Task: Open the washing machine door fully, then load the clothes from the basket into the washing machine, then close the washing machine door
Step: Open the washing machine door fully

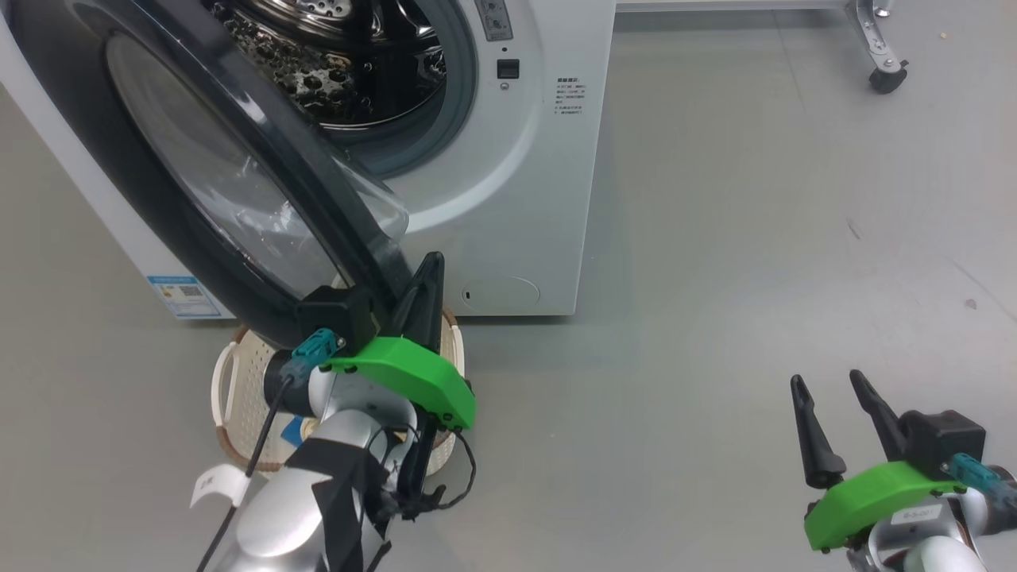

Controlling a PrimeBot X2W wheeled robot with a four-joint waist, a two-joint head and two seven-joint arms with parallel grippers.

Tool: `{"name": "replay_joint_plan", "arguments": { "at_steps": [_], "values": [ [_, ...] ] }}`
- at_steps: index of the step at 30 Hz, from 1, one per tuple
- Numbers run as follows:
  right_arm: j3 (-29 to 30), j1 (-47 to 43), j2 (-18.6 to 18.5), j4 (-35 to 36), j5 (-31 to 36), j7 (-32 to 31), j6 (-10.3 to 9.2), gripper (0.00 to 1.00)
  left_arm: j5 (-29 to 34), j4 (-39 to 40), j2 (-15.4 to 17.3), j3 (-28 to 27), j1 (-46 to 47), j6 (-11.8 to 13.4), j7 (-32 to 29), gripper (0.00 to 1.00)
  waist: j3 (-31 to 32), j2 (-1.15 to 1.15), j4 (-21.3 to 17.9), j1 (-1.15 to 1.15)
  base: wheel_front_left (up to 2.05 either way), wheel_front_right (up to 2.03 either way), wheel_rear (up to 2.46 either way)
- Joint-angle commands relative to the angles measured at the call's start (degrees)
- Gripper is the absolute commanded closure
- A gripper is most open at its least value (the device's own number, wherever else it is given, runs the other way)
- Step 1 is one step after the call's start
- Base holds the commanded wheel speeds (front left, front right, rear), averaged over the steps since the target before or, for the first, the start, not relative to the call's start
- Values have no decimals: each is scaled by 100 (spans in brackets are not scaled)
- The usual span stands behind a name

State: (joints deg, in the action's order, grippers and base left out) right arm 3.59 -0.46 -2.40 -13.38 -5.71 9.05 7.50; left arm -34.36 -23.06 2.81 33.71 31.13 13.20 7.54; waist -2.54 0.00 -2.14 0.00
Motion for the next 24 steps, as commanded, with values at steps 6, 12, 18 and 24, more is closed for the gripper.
{"name": "replay_joint_plan", "arguments": {
  "at_steps": [6,12,18,24],
  "values": [
    [-89,253,-48,174,-24,12,-1,0,19,138,444,-236,-46,147,-22,100,-12,0,67,0,0,0,0],
    [-116,259,-48,118,-2,3,-1,0,194,393,525,-35,-213,242,-49,100,-13,0,155,0,0,0,0],
    [-106,263,-48,77,-21,37,-1,0,267,767,658,40,-443,373,-100,100,-1,0,229,0,0,0,0],
    [-60,245,-48,50,-16,49,-1,0,338,1221,852,71,-662,531,-200,100,-2,0,360,0,0,0,0]
  ]
}}
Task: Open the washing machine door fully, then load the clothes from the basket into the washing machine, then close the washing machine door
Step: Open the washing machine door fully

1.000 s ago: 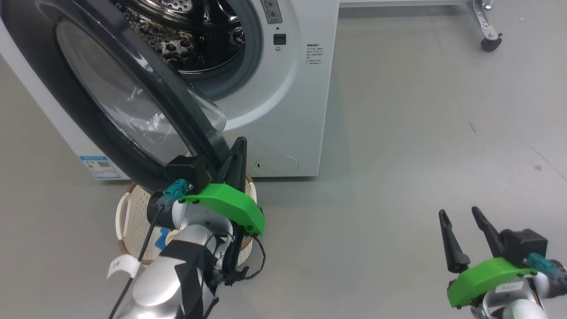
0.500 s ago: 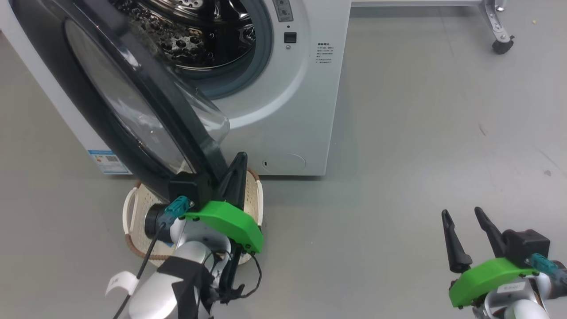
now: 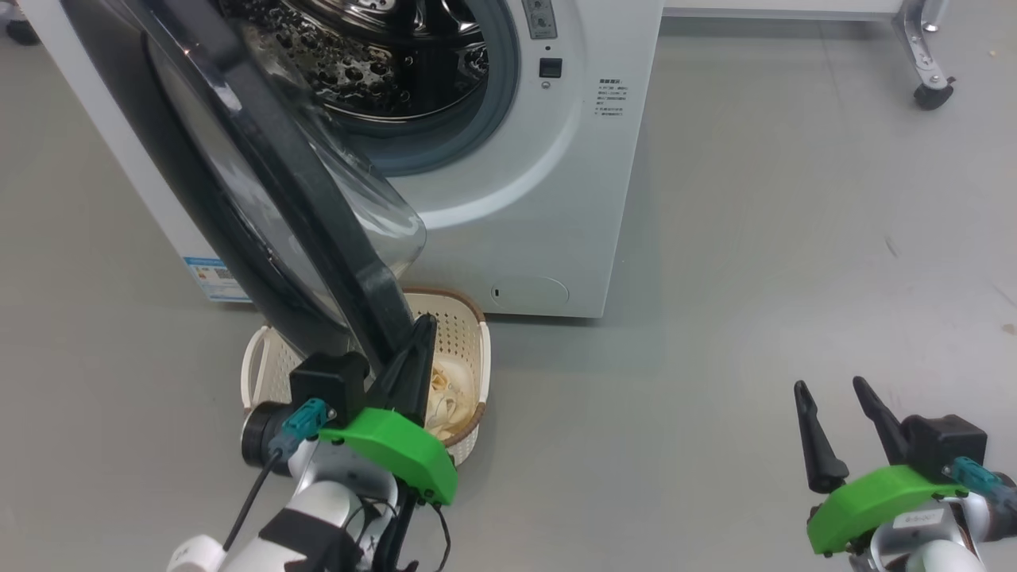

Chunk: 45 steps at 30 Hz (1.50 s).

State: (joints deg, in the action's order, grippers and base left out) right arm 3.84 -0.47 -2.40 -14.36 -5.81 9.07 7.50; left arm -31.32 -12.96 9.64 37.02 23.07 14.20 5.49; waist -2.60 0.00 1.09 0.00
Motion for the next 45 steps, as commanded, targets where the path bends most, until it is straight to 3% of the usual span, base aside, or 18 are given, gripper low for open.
{"name": "replay_joint_plan", "arguments": {
  "at_steps": [1,12,34,45],
  "values": [
    [-78,241,-48,137,-5,47,-1,0,25,274,194,-272,99,461,-10,100,12,0,63,0,0,0,0],
    [-85,228,-48,135,-4,-8,-1,0,-99,499,381,-423,-195,625,-53,100,88,0,182,0,0,0,0],
    [-106,183,-48,132,-119,-88,-1,0,-192,-63,185,-371,314,373,146,100,127,0,-283,0,0,0,0],
    [-40,166,-48,114,-122,-70,-1,0,-225,-140,218,-378,255,391,241,100,69,0,91,0,0,0,0]
  ]
}}
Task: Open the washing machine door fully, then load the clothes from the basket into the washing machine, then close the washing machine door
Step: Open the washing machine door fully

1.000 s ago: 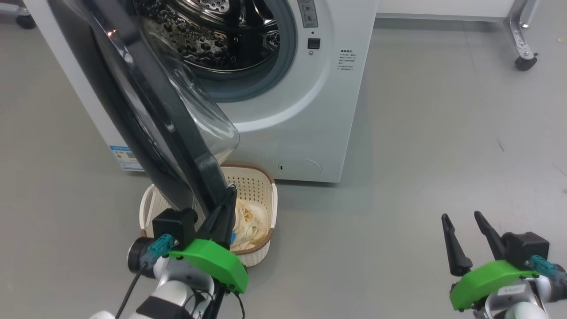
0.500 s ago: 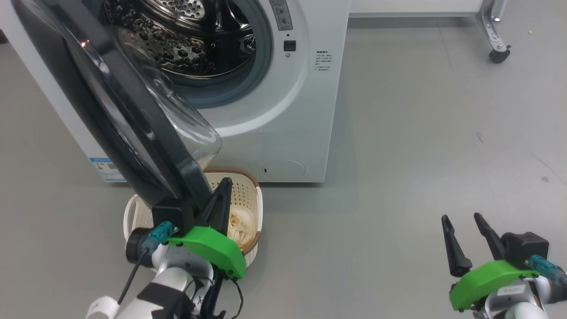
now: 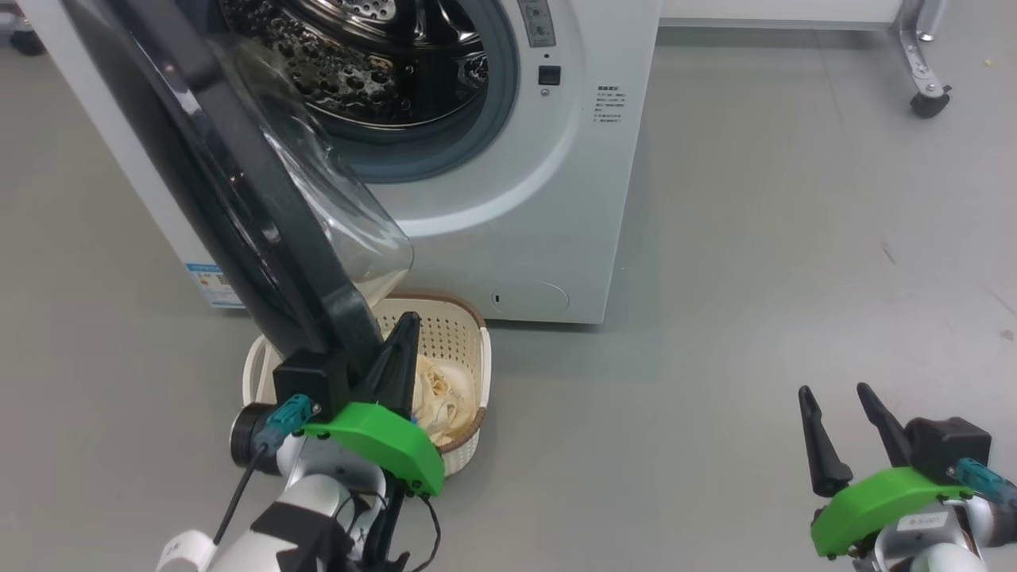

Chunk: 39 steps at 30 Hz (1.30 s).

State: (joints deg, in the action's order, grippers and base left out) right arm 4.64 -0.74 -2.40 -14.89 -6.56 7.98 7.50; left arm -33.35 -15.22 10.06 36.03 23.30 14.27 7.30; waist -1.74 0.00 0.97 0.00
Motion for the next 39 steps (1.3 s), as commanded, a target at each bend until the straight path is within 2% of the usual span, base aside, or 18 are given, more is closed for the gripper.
{"name": "replay_joint_plan", "arguments": {
  "at_steps": [1,14,26,39],
  "values": [
    [-121,200,-48,172,-42,31,-1,0,-22,99,178,-270,223,384,59,100,-28,0,149,0,0,0,0],
    [-134,191,-48,88,-67,-71,-1,0,-97,361,320,-275,-65,460,37,100,10,0,640,0,0,0,0],
    [-70,129,-48,141,-16,-94,-1,0,-177,624,544,-430,-422,691,39,100,91,0,1039,0,0,0,0],
    [-93,61,-48,182,-36,-161,-1,0,-272,913,935,-839,-749,988,152,100,105,0,1230,0,0,0,0]
  ]
}}
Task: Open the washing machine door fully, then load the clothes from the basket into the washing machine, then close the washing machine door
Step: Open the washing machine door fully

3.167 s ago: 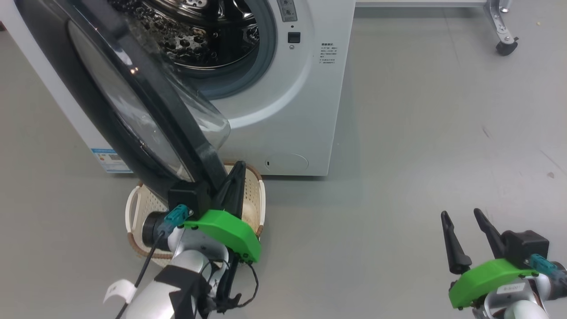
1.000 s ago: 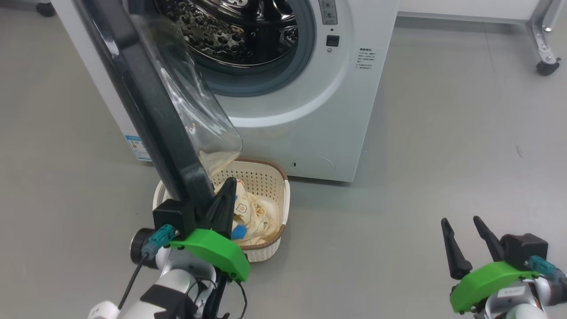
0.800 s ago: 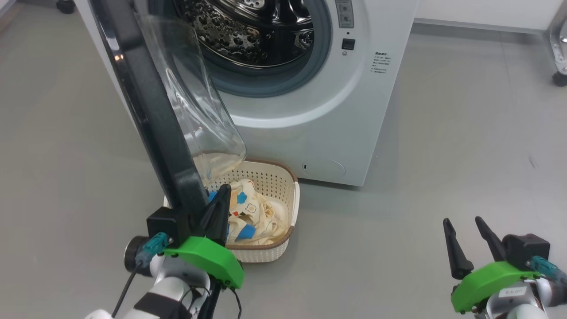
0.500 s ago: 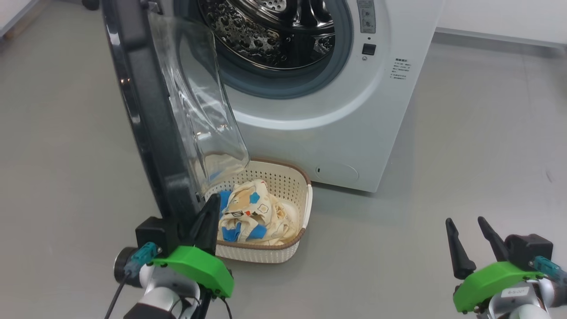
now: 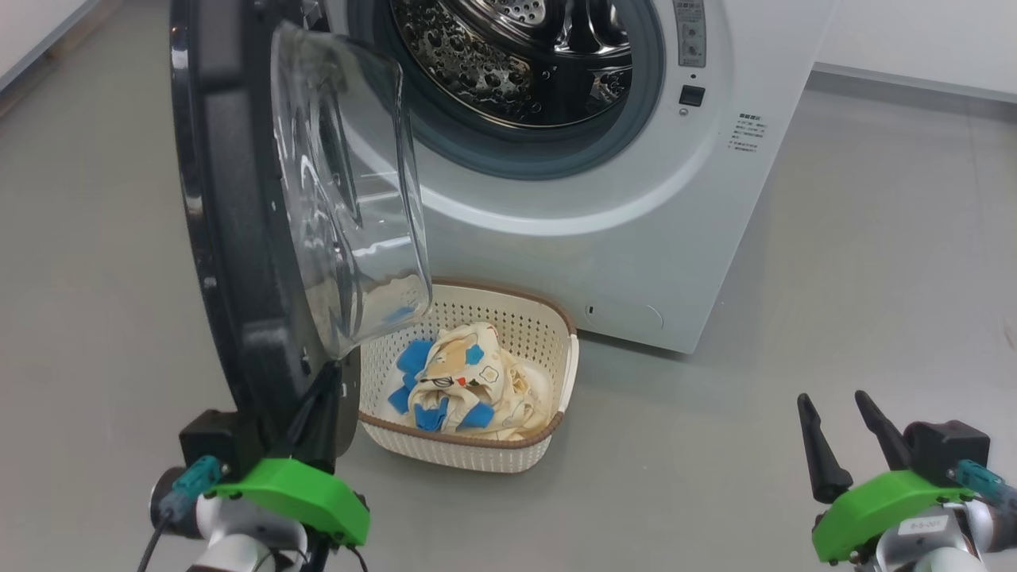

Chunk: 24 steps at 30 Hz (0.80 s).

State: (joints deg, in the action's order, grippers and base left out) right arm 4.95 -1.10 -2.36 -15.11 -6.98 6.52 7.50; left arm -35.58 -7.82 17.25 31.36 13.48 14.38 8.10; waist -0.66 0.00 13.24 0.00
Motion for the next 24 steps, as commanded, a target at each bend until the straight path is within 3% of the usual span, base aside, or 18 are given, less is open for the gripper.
{"name": "replay_joint_plan", "arguments": {
  "at_steps": [1,13,24],
  "values": [
    [-122,98,-52,207,11,-19,-1,0,-53,194,251,-416,226,1002,82,100,-9,0,7,0,0,0,0],
    [-155,146,-52,247,5,-82,-1,0,-138,354,611,-937,260,1237,190,100,-132,0,-36,0,0,0,0],
    [-120,197,-52,274,37,-122,-1,0,-442,2,941,-1726,184,1475,341,100,-229,0,-81,0,0,0,0]
  ]
}}
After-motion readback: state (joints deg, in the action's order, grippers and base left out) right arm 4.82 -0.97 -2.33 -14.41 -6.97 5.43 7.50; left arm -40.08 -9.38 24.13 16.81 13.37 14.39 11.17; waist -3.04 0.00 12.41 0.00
